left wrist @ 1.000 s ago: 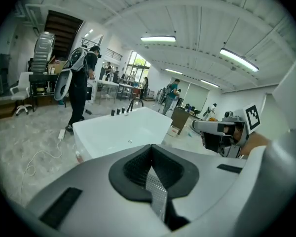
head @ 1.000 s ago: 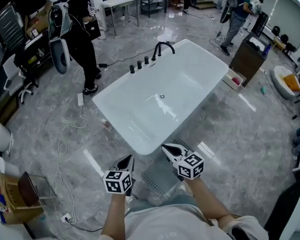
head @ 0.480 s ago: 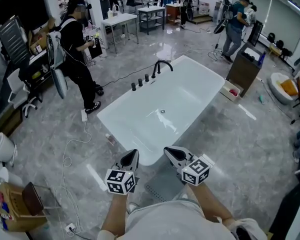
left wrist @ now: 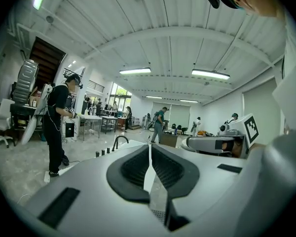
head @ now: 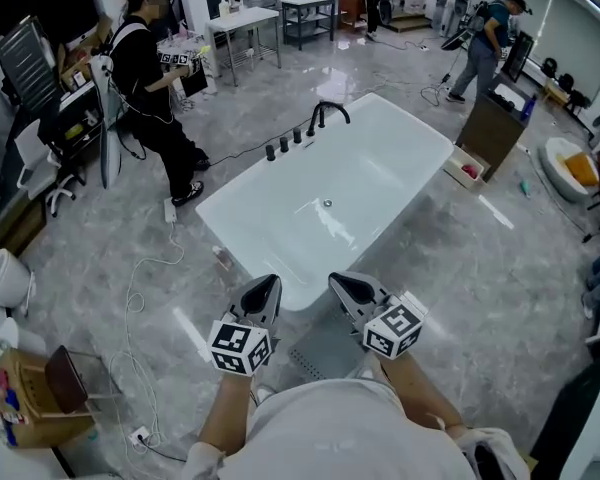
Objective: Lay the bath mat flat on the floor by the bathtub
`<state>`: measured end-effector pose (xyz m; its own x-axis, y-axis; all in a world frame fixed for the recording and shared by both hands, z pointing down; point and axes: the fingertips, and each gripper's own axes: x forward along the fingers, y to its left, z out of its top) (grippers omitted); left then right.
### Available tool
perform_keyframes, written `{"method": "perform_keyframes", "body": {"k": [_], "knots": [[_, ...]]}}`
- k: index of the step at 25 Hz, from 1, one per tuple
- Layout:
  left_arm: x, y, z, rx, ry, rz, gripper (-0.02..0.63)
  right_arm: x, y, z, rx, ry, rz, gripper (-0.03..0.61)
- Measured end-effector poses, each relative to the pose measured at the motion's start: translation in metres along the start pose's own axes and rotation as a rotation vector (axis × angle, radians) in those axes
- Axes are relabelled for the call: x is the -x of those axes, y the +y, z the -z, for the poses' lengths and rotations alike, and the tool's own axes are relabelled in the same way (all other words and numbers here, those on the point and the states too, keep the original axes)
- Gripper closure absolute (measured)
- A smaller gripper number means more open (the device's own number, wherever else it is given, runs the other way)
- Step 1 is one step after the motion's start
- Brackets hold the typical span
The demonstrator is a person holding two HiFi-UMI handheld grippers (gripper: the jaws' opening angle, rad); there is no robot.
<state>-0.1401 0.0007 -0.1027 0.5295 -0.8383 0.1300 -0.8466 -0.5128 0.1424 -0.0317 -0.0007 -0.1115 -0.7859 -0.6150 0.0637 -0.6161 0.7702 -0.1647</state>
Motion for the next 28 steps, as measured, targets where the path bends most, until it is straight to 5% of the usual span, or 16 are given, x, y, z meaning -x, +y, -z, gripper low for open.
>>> {"method": "perform_keyframes", "body": {"k": [28], "knots": [[0.018, -0.003, -0.001, -0.018, -0.009, -0.044, 0.596, 0.01, 0.0, 0.004, -0.03, 0.001, 0.022, 0.552]]}}
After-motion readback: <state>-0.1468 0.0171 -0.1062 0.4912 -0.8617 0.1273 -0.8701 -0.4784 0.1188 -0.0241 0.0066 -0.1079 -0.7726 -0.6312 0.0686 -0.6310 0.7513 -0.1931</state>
